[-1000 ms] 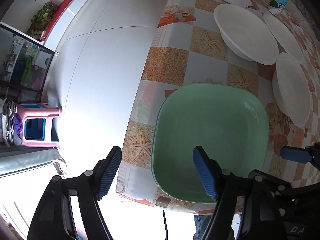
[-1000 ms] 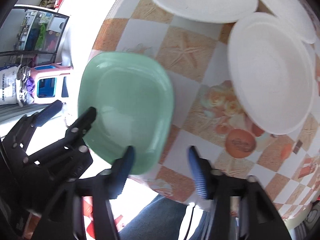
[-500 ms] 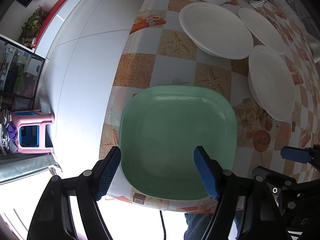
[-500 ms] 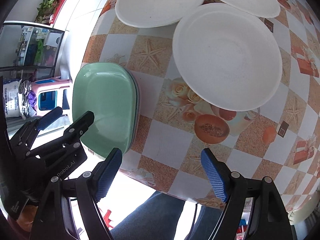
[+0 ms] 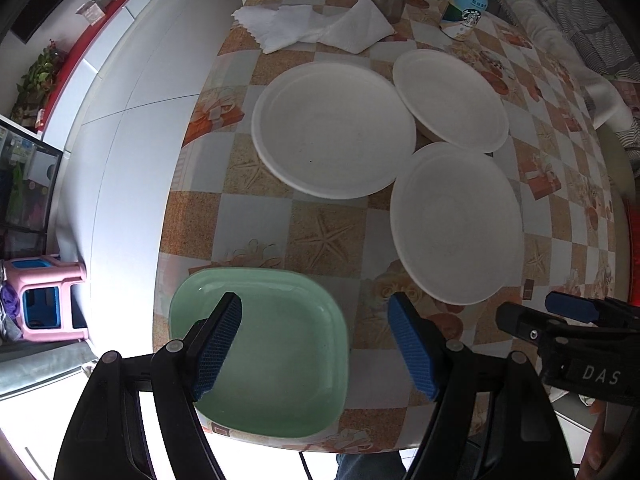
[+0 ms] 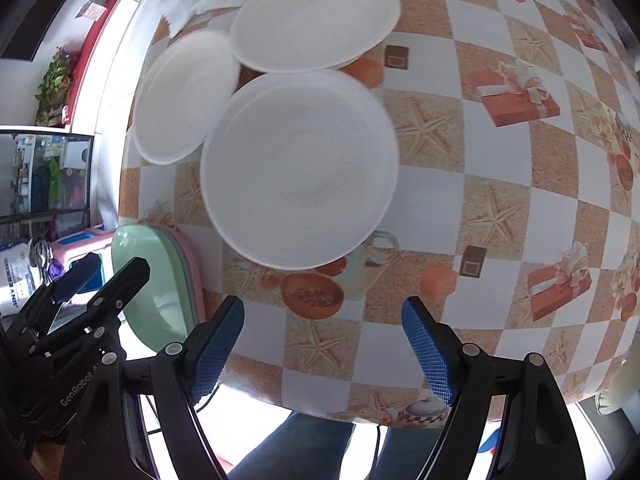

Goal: Organize plates and bowls
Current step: 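Move both tools toward the white plates, then close both tools on the rim of the nearest white plate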

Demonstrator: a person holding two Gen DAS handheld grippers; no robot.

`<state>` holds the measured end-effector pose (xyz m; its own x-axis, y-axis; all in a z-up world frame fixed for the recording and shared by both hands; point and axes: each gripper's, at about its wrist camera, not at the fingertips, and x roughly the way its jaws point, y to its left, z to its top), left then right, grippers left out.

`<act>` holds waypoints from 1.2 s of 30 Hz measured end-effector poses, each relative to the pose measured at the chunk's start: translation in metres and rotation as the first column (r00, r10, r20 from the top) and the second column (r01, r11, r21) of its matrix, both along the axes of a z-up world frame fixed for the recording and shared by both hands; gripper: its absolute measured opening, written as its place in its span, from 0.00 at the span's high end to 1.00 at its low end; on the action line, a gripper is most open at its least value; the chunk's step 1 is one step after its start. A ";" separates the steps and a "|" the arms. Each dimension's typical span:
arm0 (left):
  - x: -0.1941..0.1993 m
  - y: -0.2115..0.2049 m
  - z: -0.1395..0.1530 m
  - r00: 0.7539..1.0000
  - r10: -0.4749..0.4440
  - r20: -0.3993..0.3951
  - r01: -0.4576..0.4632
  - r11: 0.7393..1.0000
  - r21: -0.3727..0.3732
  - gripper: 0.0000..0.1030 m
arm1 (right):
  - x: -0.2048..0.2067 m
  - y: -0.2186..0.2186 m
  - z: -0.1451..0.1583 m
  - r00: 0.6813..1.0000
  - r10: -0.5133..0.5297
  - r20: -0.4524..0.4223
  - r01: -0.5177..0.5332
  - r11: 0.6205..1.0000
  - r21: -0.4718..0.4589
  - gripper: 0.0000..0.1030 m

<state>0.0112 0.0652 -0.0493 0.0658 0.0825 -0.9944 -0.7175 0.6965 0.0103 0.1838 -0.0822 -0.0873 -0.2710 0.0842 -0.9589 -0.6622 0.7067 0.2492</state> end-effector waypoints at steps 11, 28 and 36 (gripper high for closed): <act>0.045 0.004 -0.025 0.999 0.011 -0.033 -0.012 0.999 -0.045 0.24 | 0.056 -0.005 -0.018 0.996 -0.064 0.064 0.066 0.997 -0.033 0.20; 0.078 0.006 -0.071 0.994 0.017 -0.110 -0.033 0.989 -0.144 0.76 | 0.080 0.031 -0.053 0.998 -0.048 0.051 0.050 0.998 -0.038 0.23; 0.089 -0.012 -0.075 0.993 -0.032 -0.118 0.014 0.989 -0.145 0.79 | 0.068 0.026 -0.069 0.999 -0.044 -0.022 0.044 0.999 -0.019 0.85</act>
<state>0.1000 0.0531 -0.1238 -0.0537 -0.0622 -0.9966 -0.7010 0.7131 -0.0067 0.2517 -0.0558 -0.1568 -0.2888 0.0789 -0.9541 -0.6249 0.7395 0.2503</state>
